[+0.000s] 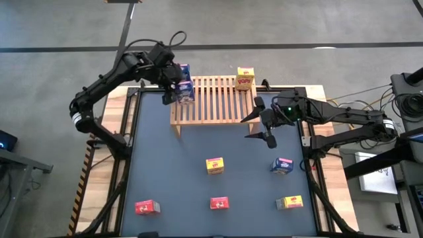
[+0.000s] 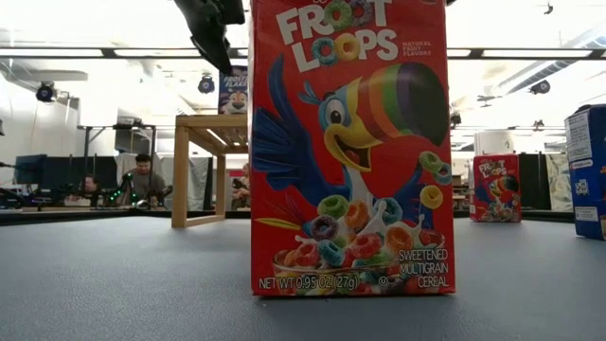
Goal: Stack cereal on shelf
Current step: Put the left blue cereal box on the shelf aligned with the other blue cereal box, then put the blue cereal box on the shelf aligned with the other blue cereal boxes
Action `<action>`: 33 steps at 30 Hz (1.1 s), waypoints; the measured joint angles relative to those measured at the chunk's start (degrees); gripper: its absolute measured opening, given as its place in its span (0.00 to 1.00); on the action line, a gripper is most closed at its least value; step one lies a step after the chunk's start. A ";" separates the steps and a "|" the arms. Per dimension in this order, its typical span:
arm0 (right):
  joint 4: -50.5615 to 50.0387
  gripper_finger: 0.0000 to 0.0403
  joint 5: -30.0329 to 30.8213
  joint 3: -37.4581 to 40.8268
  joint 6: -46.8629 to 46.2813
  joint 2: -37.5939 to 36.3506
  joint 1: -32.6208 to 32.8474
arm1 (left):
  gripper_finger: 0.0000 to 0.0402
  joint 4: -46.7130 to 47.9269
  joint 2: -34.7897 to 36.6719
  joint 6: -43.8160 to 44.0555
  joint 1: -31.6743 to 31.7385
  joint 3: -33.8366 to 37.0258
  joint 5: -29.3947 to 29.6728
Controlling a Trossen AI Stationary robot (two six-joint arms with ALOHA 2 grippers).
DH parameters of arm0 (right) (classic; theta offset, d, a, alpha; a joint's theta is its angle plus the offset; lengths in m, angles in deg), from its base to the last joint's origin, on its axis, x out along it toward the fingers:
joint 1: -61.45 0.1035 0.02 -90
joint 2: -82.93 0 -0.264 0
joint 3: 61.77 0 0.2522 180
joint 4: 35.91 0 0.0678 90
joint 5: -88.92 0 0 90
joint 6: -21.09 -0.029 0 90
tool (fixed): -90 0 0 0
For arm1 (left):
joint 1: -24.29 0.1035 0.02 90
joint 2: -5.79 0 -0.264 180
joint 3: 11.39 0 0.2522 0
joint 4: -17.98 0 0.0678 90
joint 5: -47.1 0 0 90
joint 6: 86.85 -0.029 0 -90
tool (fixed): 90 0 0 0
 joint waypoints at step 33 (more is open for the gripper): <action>1.46 0.67 0.02 0.00 0.00 0.00 0.00 | 0.47 -9.96 37.20 16.39 -1.81 21.82 -7.71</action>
